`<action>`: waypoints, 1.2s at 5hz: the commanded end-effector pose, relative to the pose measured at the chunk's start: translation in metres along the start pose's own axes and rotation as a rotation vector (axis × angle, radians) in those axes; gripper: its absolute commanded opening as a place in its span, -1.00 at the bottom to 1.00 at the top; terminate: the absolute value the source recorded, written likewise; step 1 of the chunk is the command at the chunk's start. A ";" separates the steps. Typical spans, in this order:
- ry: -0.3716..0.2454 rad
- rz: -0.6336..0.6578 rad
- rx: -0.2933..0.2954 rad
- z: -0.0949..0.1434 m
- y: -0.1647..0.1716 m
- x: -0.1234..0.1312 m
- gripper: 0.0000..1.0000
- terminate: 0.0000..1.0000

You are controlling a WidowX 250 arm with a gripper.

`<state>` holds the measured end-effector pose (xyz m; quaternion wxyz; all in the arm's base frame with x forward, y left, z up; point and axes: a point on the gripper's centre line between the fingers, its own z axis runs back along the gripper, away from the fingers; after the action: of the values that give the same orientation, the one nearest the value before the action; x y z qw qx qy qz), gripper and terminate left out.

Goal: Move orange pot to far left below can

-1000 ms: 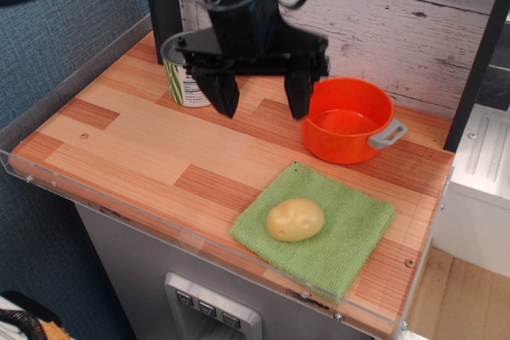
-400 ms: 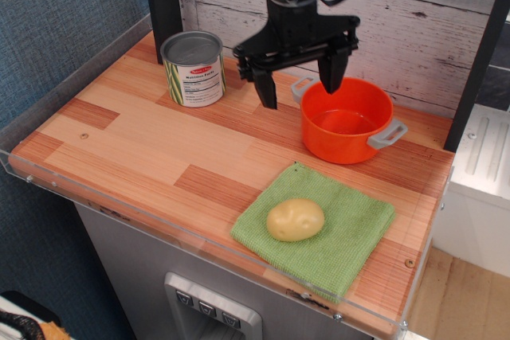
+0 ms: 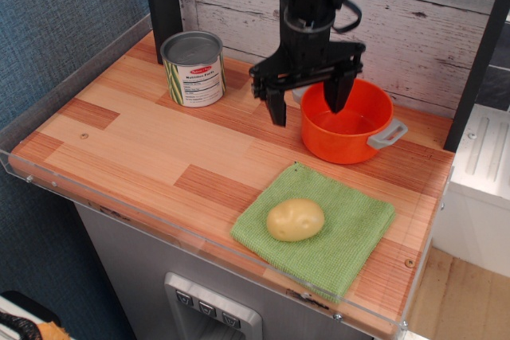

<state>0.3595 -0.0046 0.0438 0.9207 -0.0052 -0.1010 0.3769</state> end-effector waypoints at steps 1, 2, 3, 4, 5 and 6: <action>0.003 0.004 -0.027 -0.006 0.006 0.006 1.00 -1.00; 0.007 0.006 -0.024 -0.007 0.008 0.004 -1.00 -1.00; -0.003 0.003 -0.050 0.000 0.011 0.003 -1.00 -1.00; 0.021 -0.016 -0.088 0.003 0.012 0.005 -1.00 -1.00; 0.029 -0.012 -0.130 0.011 0.015 0.009 -1.00 -1.00; 0.018 0.001 -0.169 0.025 0.021 0.016 -1.00 -1.00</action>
<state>0.3500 0.0104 0.0512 0.9197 -0.0769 -0.0941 0.3734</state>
